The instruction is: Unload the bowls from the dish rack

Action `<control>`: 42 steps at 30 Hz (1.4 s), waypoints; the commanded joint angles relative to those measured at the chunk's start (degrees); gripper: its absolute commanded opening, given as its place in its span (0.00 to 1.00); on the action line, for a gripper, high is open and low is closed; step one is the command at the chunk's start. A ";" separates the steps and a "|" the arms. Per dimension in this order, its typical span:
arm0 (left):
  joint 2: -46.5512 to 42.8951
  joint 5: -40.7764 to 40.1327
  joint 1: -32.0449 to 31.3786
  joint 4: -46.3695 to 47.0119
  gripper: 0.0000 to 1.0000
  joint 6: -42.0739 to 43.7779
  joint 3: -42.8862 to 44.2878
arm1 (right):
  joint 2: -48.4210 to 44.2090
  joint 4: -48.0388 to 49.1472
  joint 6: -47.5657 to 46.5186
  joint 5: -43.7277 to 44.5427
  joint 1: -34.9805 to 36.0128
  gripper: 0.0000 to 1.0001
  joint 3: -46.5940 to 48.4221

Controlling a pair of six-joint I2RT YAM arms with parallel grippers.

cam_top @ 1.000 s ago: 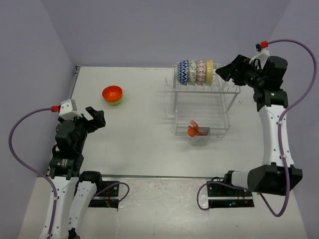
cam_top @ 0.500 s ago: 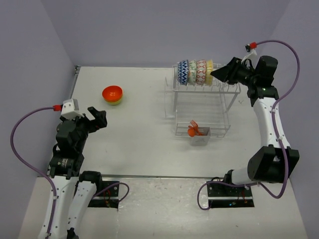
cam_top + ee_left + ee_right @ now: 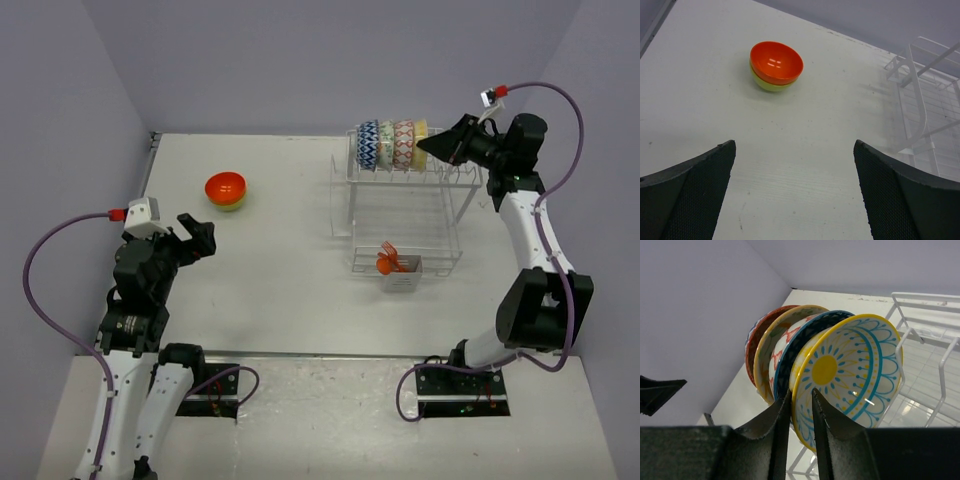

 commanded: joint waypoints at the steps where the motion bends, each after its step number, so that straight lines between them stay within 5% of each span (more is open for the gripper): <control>1: 0.36 0.63 -0.30 2.36 1.00 2.01 0.72 | 1.96 6.86 2.32 -3.45 -0.01 0.24 -0.33; 8: 0.71 0.36 -0.30 2.36 1.00 2.19 0.72 | 4.16 14.51 8.21 -6.27 -0.27 0.13 -2.88; 11: 0.80 0.63 -0.30 2.44 1.00 2.19 0.72 | 4.52 17.06 10.41 -7.41 -0.45 0.00 -3.24; 28: 0.54 0.98 -0.30 2.44 1.00 2.37 0.54 | -1.46 31.29 20.08 -8.55 -1.77 0.00 -6.31; 42: 0.01 1.51 -0.30 2.53 1.00 2.54 0.37 | -9.46 31.48 20.96 -7.33 -3.35 0.00 -6.14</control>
